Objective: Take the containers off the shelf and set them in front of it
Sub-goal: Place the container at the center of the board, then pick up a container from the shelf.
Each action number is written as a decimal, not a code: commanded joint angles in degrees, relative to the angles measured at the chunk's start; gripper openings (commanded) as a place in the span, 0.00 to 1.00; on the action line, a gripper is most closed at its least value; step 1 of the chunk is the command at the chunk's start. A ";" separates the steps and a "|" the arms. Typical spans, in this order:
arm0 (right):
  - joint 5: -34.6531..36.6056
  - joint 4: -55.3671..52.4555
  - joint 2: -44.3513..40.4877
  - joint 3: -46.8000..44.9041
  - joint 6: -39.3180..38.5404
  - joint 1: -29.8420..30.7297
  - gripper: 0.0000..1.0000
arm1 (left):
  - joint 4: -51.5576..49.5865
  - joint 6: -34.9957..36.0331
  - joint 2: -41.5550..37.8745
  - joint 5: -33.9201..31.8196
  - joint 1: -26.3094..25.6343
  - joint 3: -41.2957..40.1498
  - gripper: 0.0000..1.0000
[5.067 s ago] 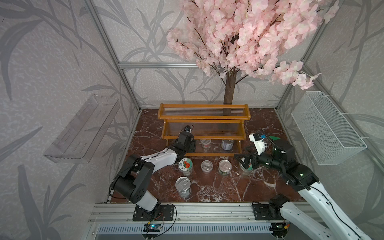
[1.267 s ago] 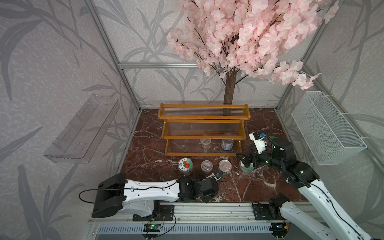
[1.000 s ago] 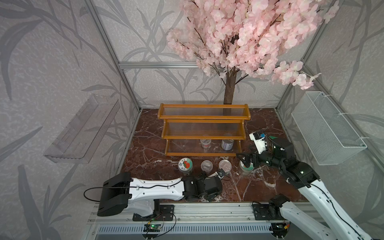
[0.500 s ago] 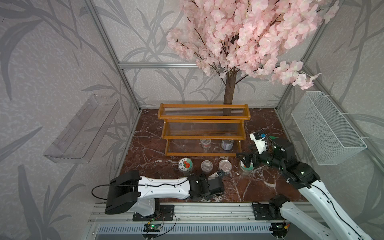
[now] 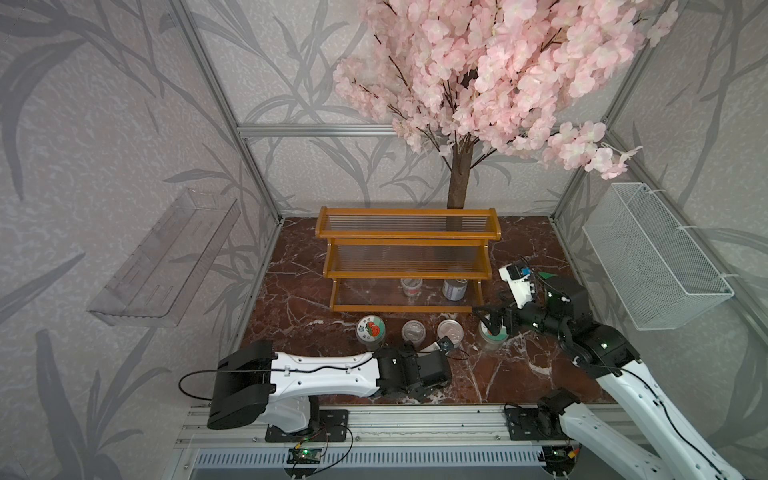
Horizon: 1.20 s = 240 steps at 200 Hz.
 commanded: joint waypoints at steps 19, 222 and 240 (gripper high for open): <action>-0.72 2.18 0.09 -0.32 0.26 -0.49 0.99 | -2.21 1.51 -3.38 2.97 5.16 4.80 0.89; 1.48 3.59 -1.47 -0.88 0.92 -1.62 0.99 | 32.11 -8.13 19.29 -2.11 33.17 10.46 0.97; 1.62 3.33 -1.84 -1.04 0.90 -1.76 0.99 | 31.59 -8.15 21.58 -1.95 33.99 12.62 0.98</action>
